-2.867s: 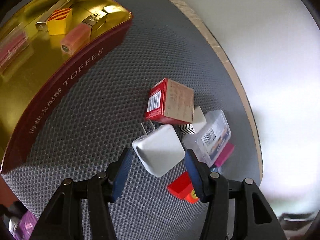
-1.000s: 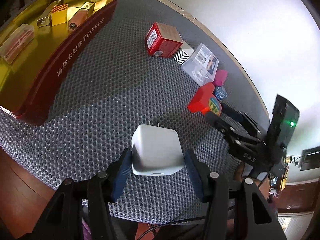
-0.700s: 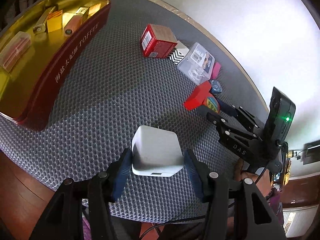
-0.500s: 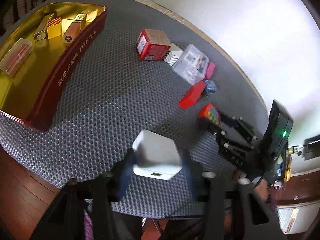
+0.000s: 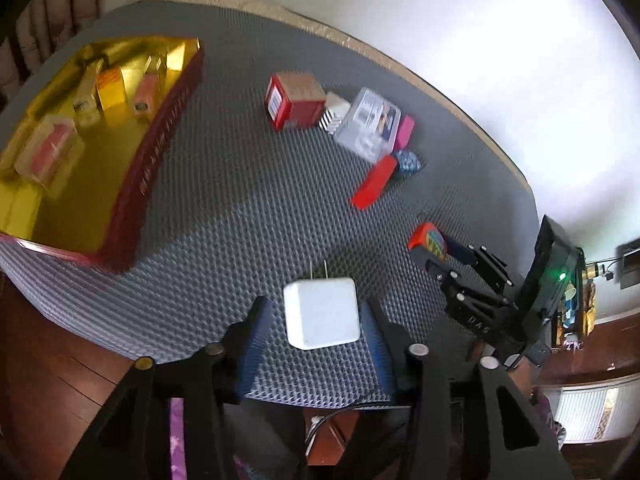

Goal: Organize rigid objects
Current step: 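Carry the white charger over the tin with the left tool and release it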

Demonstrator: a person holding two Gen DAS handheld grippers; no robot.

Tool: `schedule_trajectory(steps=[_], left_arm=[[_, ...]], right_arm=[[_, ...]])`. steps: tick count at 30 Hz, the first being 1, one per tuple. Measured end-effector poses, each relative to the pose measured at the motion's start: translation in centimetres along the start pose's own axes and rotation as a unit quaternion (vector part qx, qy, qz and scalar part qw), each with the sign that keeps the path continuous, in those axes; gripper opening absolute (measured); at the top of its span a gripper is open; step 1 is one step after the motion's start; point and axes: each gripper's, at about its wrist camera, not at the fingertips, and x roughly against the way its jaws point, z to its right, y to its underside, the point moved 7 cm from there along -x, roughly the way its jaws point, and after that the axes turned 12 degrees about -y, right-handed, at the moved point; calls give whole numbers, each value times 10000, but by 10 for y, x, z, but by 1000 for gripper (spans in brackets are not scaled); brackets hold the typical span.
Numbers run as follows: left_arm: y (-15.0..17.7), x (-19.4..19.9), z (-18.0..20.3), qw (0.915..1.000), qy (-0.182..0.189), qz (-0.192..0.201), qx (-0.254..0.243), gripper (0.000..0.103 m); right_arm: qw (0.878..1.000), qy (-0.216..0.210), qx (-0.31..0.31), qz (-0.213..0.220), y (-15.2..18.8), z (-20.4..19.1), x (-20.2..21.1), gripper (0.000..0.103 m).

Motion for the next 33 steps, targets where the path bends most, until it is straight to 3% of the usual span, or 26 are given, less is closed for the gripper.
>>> schedule_trajectory(steps=[6,12,15,19,25,33], left_arm=[[2,-37,6,9991,64,-405,142,54],[-4,-48,25,9987,-256,-368,-229,57],[0,-61,29,9972,-299,-547,-408,57],[4,-59,31,9971,-322,-348,-597,55],[14,-40,32,9969,-254,-225,-716,54],[0,35,-2,9989,-52,198,-414,54]], right_arm=[[10000,-26,-10,0,3,0,3,50],[10000,-88,-41,-1,4,1,4,50],[9999,-115,-49,27,3,0,4,50],[9999,-121,-60,41,5,1,4,50],[10000,-46,-1,-38,6,0,-1,50],[9999,91,127,-68,6,-4,-3,49]])
